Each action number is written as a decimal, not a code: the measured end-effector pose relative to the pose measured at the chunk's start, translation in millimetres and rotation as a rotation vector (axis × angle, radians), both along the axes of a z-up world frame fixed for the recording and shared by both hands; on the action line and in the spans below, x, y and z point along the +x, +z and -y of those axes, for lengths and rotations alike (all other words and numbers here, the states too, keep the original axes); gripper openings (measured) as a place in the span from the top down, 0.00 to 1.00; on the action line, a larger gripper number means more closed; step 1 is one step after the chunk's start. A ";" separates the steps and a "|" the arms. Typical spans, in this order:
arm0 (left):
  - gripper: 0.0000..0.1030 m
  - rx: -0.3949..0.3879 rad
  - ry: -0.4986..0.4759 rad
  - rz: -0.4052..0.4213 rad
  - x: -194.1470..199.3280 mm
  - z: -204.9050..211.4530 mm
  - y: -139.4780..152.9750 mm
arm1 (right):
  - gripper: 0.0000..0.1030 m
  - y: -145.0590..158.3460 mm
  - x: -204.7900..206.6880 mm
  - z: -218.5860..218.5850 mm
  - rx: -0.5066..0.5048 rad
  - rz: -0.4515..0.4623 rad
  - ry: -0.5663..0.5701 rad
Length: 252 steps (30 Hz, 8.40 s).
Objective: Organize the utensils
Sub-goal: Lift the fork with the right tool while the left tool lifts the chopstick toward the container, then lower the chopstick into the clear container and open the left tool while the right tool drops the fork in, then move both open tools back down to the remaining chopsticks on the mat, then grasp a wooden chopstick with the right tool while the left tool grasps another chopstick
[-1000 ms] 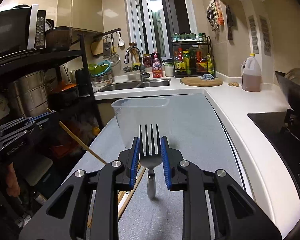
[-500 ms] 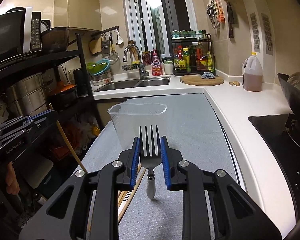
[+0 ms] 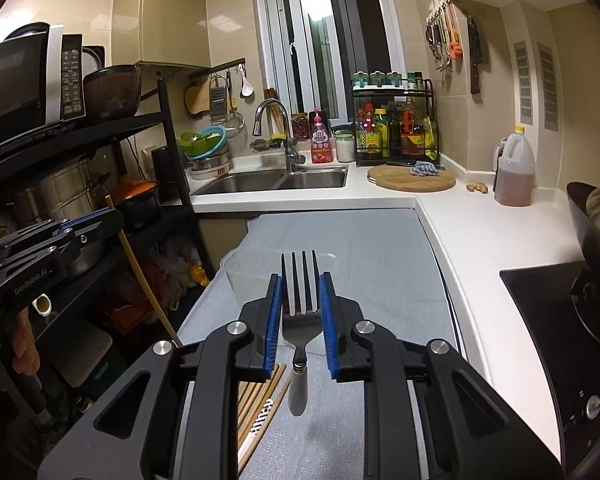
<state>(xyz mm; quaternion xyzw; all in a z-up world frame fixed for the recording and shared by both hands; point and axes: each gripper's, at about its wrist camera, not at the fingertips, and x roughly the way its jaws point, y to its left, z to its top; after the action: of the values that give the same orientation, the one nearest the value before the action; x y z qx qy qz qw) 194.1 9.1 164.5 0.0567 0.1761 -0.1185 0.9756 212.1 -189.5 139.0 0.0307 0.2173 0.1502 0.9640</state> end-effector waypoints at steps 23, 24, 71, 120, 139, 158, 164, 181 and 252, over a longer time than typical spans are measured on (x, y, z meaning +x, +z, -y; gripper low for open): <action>0.95 -0.029 0.022 -0.053 27.5 -12.0 -29.1 | 0.55 -150.9 94.1 60.9 0.128 -0.410 -0.263; 0.95 -0.031 0.024 -0.057 28.5 -13.2 -30.3 | 0.55 -157.0 99.4 60.5 0.127 -0.418 -0.262; 0.95 -0.035 0.039 -0.040 20.1 -14.5 -26.9 | 0.98 -91.4 72.4 29.6 0.078 -0.159 -0.150; 0.95 -0.101 0.012 0.057 124.8 15.1 13.3 | 0.99 34.4 134.6 -46.7 -0.278 0.241 -0.118; 0.10 -0.170 0.174 -0.103 89.0 -24.8 -46.4 | 0.42 -12.8 82.9 -23.3 -0.100 0.086 -0.099; 0.10 -0.108 0.190 -0.240 -69.2 -8.6 -132.1 | 0.33 -101.3 -97.4 -35.7 -0.068 -0.055 -0.101; 0.10 -0.137 0.210 -0.262 -100.0 -13.7 -144.9 | 0.32 -111.3 -130.7 -34.3 -0.060 -0.076 -0.107; 0.10 -0.136 0.274 -0.262 -142.6 -8.3 -167.1 | 0.32 -136.5 -169.7 -29.9 -0.083 -0.087 -0.106; 0.10 -0.151 0.317 -0.366 -103.0 -36.5 -221.7 | 0.92 -208.3 -108.9 -64.0 -0.113 -0.234 -0.045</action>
<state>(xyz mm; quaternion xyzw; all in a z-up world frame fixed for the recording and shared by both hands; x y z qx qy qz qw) 91.1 45.6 -57.3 -0.0672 0.3469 0.0149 0.9354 103.3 -125.5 -69.3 -0.0013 0.3355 0.1116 0.9354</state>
